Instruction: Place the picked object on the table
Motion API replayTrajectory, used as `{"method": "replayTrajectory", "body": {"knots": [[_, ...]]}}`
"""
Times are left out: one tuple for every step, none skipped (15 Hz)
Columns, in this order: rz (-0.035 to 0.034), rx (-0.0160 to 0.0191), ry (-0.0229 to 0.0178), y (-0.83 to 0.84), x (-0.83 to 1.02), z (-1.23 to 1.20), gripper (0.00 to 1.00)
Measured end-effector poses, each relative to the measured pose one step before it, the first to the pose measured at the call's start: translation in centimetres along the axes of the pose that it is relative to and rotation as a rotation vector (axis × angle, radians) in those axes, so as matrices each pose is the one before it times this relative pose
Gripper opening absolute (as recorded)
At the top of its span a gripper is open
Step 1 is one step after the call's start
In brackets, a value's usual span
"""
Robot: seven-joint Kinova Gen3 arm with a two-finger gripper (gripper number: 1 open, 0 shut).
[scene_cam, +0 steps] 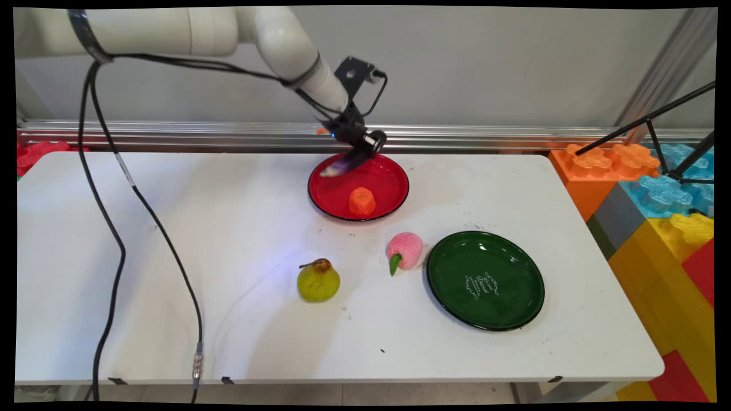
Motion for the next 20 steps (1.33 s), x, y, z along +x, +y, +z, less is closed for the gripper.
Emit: {"method": "replayTrajectory", "body": {"knots": [[0.02449, -0.00453, 0.00119, 0.371, 0.465, -1.376, 0.00], [0.01956, -0.00562, 0.00026, 0.304, 0.304, -0.997, 0.00], [0.02117, -0.00889, -0.00127, 0.345, 0.235, -0.950, 0.00], [0.02139, -0.01080, -0.00405, 0.331, 0.141, -0.923, 0.00], [0.02284, -0.01191, -0.00510, 0.370, 0.106, -0.966, 0.00], [0.02267, -0.01395, -0.00835, 0.362, -0.017, -0.928, 0.00], [0.01205, -0.00828, -0.00622, 0.207, -0.051, -0.487, 0.00], [0.01316, -0.01126, -0.00826, 0.249, -0.156, -0.604, 0.00], [0.03205, -0.02625, -0.02436, 0.590, -0.616, -1.206, 0.00], [0.04946, -0.03297, -0.03307, 0.843, -1.223, -1.227, 0.00], [0.02560, -0.01735, -0.01506, 0.599, -0.752, -0.234, 0.00], [0.02041, -0.01776, -0.01277, 0.862, -0.860, 0.159, 0.00], [0.00413, -0.01331, -0.01262, 0.740, -0.912, 0.522, 0.00], [0.00032, -0.01186, -0.01354, 0.600, -0.864, 0.654, 0.00], [0.00055, -0.01435, -0.01652, 0.746, -1.028, 0.924, 0.00], [-0.00019, -0.00814, -0.01154, 0.436, -0.669, 0.656, 0.00], [0.00018, -0.00598, -0.00984, 0.329, -0.541, 0.560, 0.00], [-0.00046, -0.00694, -0.01090, 0.362, -0.640, 0.661, 0.00], [0.00125, -0.00578, -0.00768, 0.310, -0.541, 0.679, 0.00], [0.00257, -0.00427, -0.00504, 0.264, -0.390, 0.667, 0.00]]}}
